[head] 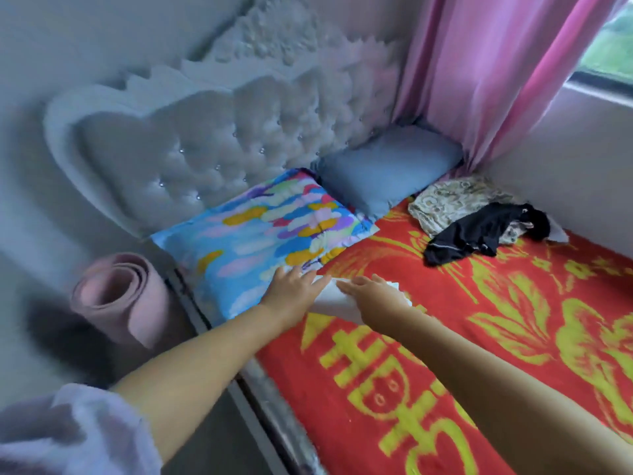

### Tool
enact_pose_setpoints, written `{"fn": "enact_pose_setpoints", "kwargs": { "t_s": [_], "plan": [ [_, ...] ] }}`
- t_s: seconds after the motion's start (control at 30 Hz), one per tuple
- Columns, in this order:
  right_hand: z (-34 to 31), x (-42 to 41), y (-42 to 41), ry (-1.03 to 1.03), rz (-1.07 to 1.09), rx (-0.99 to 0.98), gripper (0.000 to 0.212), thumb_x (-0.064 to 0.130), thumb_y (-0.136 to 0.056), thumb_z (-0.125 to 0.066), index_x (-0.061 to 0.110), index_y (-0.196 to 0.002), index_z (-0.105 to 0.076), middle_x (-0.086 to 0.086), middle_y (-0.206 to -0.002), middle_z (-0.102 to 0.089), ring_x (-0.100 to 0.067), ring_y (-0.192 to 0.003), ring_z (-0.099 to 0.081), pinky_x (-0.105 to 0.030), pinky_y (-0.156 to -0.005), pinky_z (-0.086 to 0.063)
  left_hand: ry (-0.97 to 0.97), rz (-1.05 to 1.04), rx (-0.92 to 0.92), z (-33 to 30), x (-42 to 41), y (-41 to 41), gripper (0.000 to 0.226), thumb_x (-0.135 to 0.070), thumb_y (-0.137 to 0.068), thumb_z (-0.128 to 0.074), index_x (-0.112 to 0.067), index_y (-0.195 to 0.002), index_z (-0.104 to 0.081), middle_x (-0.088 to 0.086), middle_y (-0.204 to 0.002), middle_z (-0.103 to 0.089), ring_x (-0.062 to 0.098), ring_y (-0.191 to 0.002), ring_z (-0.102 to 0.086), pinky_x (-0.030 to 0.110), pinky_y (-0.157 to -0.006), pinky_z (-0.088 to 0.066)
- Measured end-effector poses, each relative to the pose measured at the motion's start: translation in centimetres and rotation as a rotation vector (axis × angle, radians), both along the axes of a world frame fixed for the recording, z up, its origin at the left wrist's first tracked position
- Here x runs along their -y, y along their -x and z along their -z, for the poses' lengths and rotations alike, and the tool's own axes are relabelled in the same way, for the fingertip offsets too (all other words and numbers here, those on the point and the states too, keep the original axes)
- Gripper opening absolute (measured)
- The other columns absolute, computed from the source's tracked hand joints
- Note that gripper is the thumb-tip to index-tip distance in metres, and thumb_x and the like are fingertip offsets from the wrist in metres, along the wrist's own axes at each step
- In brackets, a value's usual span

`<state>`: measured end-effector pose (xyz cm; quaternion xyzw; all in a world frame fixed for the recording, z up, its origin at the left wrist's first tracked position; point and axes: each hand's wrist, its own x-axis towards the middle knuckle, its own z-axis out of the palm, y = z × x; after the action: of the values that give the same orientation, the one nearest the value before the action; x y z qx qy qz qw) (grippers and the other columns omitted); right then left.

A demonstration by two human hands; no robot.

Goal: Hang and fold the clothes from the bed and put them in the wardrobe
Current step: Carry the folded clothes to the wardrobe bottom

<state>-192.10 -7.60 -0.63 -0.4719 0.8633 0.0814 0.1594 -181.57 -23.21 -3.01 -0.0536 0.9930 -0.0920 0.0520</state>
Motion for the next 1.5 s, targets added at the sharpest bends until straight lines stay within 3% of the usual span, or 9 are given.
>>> {"fn": "enact_pose_setpoints", "kwargs": {
  "t_s": [0.27,0.43,0.53,0.63,0.77,0.93,1.07,1.3,1.5],
  "plan": [
    [-1.8,13.6,-18.1,0.063,-0.372,0.020,0.069,0.005,-0.090,-0.044,0.035,-0.150,-0.024,-0.002,-0.144,-0.038,-0.032,-0.127,-0.039,-0.041,-0.101,-0.041,0.022,-0.397,0.032,-3.6,8.4,-23.5,0.061,-0.005,-0.096,-0.034,-0.022,-0.152,-0.014,0.007,-0.148,-0.034,0.033,-0.135,-0.034,0.040,-0.103,-0.029],
    [-1.5,20.8,-35.4,0.055,-0.595,0.029,0.068,0.011,-0.088,-0.052,0.037,-0.147,-0.028,-0.004,-0.140,-0.043,-0.032,-0.124,-0.045,-0.044,-0.098,-0.044,-0.030,-0.636,0.073,-3.7,11.5,-42.8,0.071,0.001,-0.091,-0.040,-0.020,-0.153,-0.012,0.011,-0.149,-0.034,0.035,-0.135,-0.033,0.042,-0.105,-0.030],
    [-0.6,23.9,-46.3,0.016,-0.690,0.065,0.070,0.007,-0.089,-0.048,0.040,-0.147,-0.026,-0.002,-0.136,-0.045,-0.032,-0.123,-0.046,-0.046,-0.096,-0.045,-0.030,-0.757,0.090,-3.2,12.5,-54.2,0.079,0.002,-0.085,-0.051,-0.021,-0.151,-0.015,0.008,-0.140,-0.043,0.034,-0.126,-0.042,0.043,-0.098,-0.037],
    [0.5,26.2,-56.0,0.014,-0.789,0.104,0.070,0.003,-0.090,-0.044,0.039,-0.148,-0.025,-0.003,-0.136,-0.046,-0.032,-0.121,-0.046,-0.041,-0.090,-0.044,-0.052,-0.859,0.159,-2.8,13.1,-64.0,0.085,0.004,-0.082,-0.057,-0.021,-0.151,-0.015,0.007,-0.140,-0.043,0.033,-0.127,-0.042,0.044,-0.100,-0.037],
    [2.5,28.6,-65.2,-0.022,-0.837,0.181,0.076,-0.003,-0.088,-0.041,0.040,-0.148,-0.024,0.000,-0.142,-0.042,-0.031,-0.125,-0.045,-0.040,-0.092,-0.047,-0.130,-0.948,0.151,-1.6,14.5,-73.4,0.071,0.000,-0.088,-0.050,-0.023,-0.149,-0.023,0.010,-0.141,-0.044,0.033,-0.129,-0.042,0.045,-0.104,-0.033],
    [5.4,32.5,-71.1,-0.095,-0.914,0.236,0.073,0.000,-0.086,-0.040,0.039,-0.146,-0.029,-0.001,-0.144,-0.044,-0.030,-0.127,-0.047,-0.041,-0.099,-0.046,-0.206,-1.023,0.229,1.8,16.7,-79.5,0.080,0.004,-0.084,-0.047,-0.028,-0.150,-0.017,0.010,-0.134,-0.047,0.031,-0.121,-0.048,0.042,-0.097,-0.036],
    [8.5,36.3,-73.5,-0.151,-0.922,0.279,0.072,0.001,-0.090,-0.039,0.042,-0.148,-0.026,-0.005,-0.140,-0.048,-0.030,-0.123,-0.051,-0.039,-0.097,-0.048,-0.274,-1.039,0.287,4.8,20.7,-81.8,0.070,0.003,-0.085,-0.045,-0.025,-0.146,-0.026,0.011,-0.131,-0.050,0.034,-0.119,-0.049,0.045,-0.097,-0.040],
    [15.6,49.7,-76.1,-0.229,-0.877,0.307,0.074,0.001,-0.089,-0.047,0.038,-0.149,-0.024,-0.005,-0.141,-0.046,-0.029,-0.121,-0.053,-0.039,-0.091,-0.051,-0.428,-1.028,0.339,10.7,34.8,-84.5,0.066,0.001,-0.089,-0.044,-0.026,-0.146,-0.025,0.013,-0.130,-0.047,0.035,-0.118,-0.050,0.046,-0.095,-0.043],
    [24.2,60.0,-77.4,-0.207,-0.814,0.278,0.076,-0.001,-0.088,-0.046,0.039,-0.148,-0.023,-0.003,-0.150,-0.036,-0.026,-0.133,-0.043,-0.041,-0.107,-0.040,-0.510,-1.013,0.349,17.5,45.9,-85.2,0.060,-0.004,-0.092,-0.047,-0.027,-0.145,-0.030,0.011,-0.139,-0.043,0.037,-0.124,-0.044,0.046,-0.097,-0.045]
  ]
}}
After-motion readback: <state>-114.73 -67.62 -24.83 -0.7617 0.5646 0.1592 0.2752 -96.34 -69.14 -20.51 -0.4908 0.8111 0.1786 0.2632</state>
